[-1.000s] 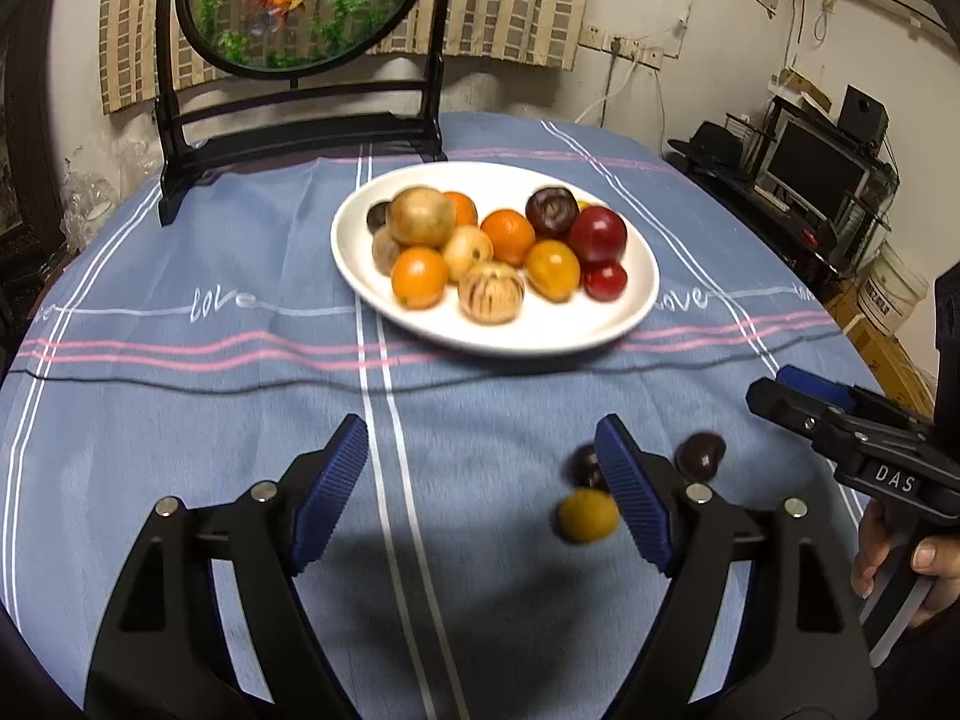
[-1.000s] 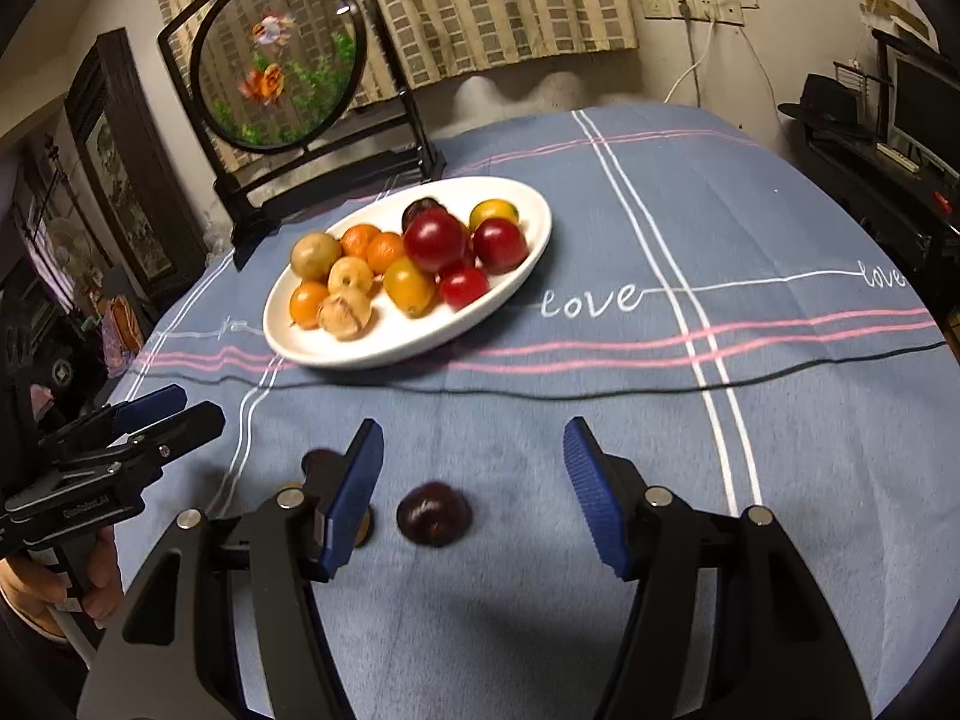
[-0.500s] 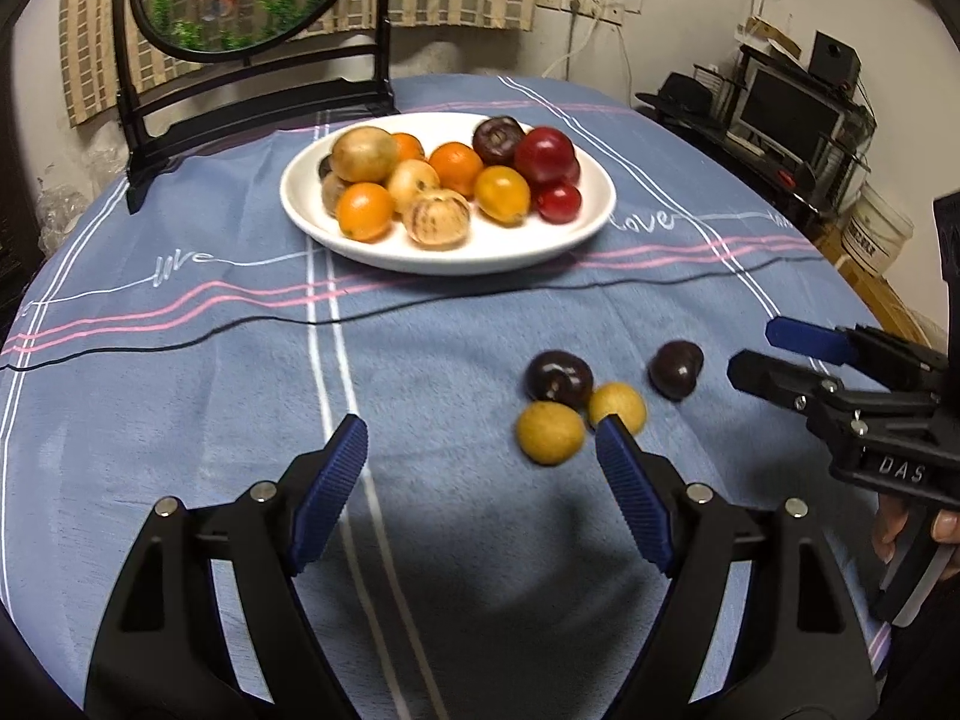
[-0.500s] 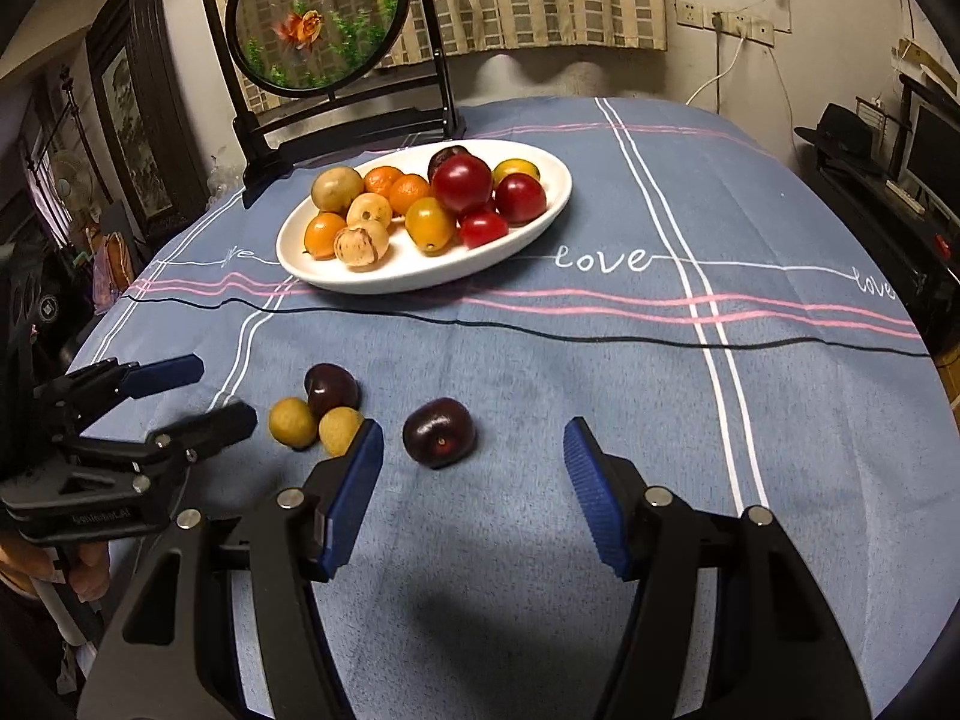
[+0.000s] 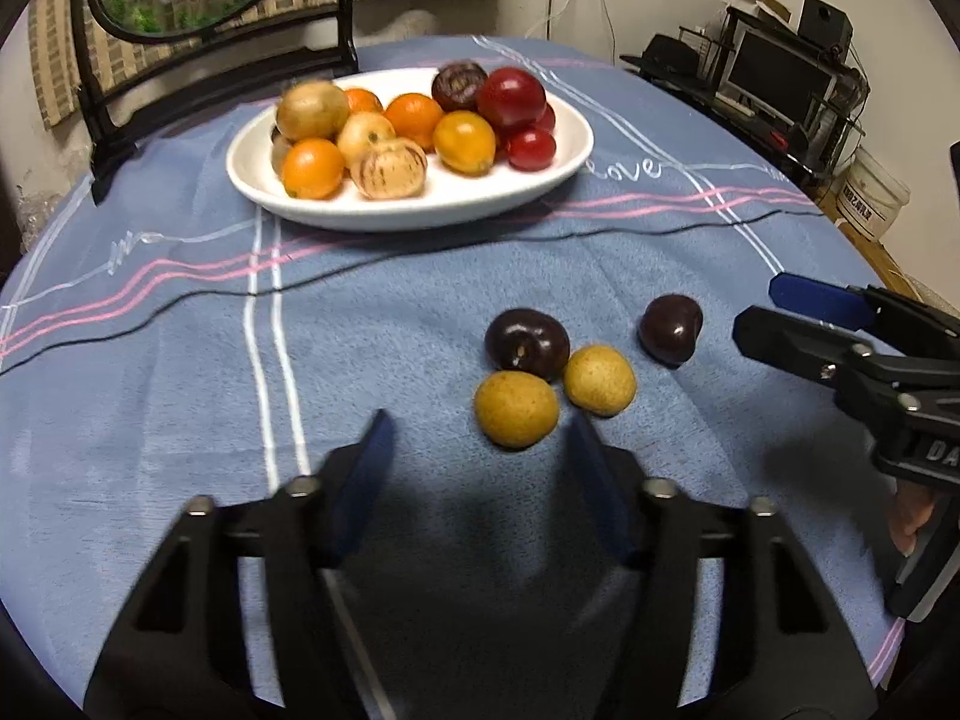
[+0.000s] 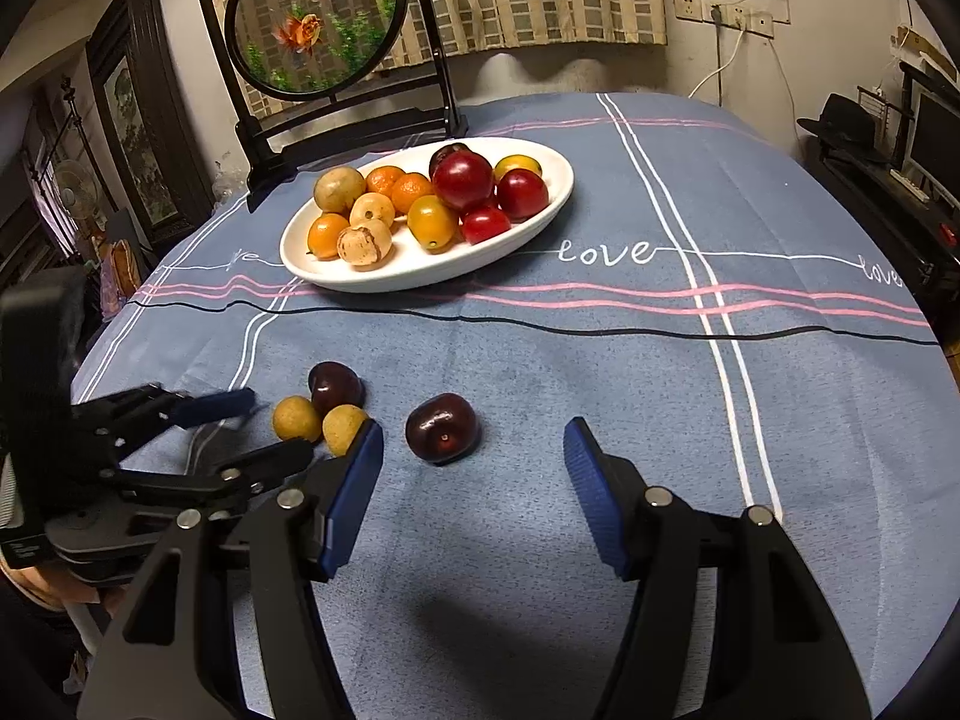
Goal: Organize fruits
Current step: 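Grasp a small yellow fruit with left tool while right tool grasps a dark plum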
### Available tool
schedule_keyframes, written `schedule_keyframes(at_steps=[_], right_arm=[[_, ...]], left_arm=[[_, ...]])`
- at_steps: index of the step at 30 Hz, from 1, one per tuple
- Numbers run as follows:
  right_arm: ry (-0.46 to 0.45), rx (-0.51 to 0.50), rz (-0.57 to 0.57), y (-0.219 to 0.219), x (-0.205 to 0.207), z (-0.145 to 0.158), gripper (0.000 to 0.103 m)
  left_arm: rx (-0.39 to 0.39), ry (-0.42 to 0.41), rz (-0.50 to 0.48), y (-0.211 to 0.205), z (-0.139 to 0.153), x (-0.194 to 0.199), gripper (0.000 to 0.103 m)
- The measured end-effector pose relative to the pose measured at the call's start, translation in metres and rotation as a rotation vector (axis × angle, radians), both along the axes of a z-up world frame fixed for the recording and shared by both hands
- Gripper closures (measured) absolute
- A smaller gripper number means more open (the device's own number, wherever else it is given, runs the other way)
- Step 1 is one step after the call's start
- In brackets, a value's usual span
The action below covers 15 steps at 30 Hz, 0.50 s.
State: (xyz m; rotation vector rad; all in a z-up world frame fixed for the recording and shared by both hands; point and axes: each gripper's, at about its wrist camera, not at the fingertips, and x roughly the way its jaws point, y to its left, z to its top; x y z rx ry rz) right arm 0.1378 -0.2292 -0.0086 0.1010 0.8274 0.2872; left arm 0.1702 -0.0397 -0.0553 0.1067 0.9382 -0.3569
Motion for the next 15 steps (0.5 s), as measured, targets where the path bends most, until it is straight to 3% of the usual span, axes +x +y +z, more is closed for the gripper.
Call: schedule_keyframes(at_steps=[4,6,8,15], right_arm=[[0.008,-0.005,0.004,0.001,0.001,-0.002,0.040],[0.012,-0.010,0.008,0.002,0.001,-0.003,0.040],[0.013,-0.015,0.012,0.003,0.000,-0.004,0.040],[0.038,-0.072,0.034,0.013,0.001,-0.010,0.040]], left_arm=[[0.007,-0.015,0.003,-0.003,0.000,0.002,0.052],[-0.004,-0.017,-0.001,-0.003,0.000,0.003,0.058],[-0.035,-0.019,-0.018,-0.002,0.002,0.002,0.073],[-0.071,-0.040,0.031,0.015,0.006,0.001,0.073]])
